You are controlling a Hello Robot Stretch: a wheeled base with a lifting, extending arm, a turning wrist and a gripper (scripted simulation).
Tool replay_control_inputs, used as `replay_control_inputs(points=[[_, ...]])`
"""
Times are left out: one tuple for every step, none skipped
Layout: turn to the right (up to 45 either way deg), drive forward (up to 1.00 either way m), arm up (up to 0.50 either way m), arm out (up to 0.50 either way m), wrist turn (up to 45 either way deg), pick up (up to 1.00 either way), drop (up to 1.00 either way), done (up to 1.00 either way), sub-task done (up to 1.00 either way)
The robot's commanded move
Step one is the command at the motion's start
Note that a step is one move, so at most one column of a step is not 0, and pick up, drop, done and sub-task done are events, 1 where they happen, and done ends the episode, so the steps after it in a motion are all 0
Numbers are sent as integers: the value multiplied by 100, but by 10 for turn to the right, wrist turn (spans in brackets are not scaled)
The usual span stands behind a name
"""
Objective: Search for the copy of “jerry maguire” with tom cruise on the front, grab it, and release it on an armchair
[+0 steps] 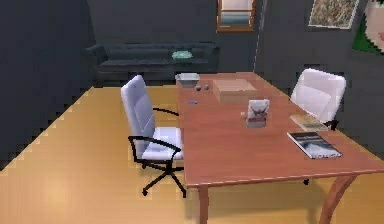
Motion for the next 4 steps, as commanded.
replay_control_inputs(points=[[0, 15, 0, 0, 0, 0, 0, 0, 0], [-450, 0, 0, 0, 0, 0, 0, 0, 0], [-210, 0, 0, 0, 0, 0, 0, 0, 0], [450, 0, 0, 0, 0, 0, 0, 0, 0]])
